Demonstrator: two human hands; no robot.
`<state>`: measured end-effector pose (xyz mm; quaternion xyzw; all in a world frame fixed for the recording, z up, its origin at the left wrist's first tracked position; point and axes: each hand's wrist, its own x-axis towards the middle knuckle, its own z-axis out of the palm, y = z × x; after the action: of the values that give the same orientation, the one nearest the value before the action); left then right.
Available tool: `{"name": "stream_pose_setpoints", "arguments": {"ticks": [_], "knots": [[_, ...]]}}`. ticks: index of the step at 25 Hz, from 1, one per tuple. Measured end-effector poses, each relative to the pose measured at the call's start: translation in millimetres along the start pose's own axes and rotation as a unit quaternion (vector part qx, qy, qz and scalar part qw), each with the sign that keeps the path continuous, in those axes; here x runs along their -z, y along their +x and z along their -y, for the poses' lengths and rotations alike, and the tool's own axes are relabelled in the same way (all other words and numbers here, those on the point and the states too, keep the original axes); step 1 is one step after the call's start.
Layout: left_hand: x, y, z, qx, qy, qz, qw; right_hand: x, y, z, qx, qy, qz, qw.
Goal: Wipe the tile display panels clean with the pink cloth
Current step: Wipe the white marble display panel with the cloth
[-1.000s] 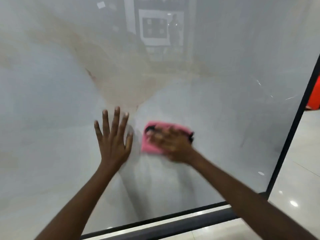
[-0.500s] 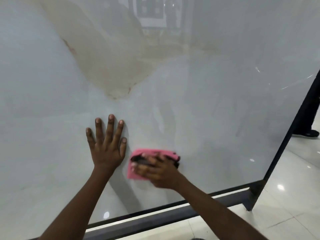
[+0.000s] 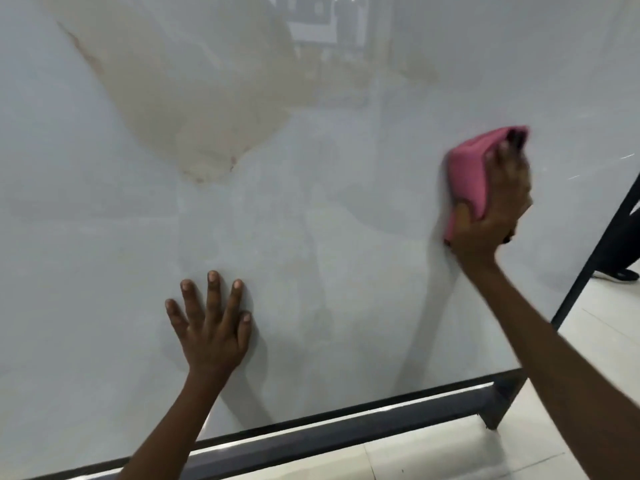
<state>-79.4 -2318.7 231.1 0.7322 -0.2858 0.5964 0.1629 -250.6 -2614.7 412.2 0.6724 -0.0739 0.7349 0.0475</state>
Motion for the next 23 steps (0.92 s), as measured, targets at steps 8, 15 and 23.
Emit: {"name": "stream_pose_setpoints", "arguments": {"ticks": [8,15,23], "knots": [[8.3,6.6,5.2,0.011,-0.018,0.000,1.000,-5.2,-259.0,113.0,0.418,0.127,0.357,0.825],[0.2,-80.7,-27.4,-0.105,-0.019,0.107,0.989,6.6,-93.5,-64.4,0.007,0.077,0.120,0.990],[-20.7,-84.8,-22.4,-0.104,-0.010,0.042,0.994,7.5,-285.3,89.6,0.156,0.112,0.348,0.918]]}}
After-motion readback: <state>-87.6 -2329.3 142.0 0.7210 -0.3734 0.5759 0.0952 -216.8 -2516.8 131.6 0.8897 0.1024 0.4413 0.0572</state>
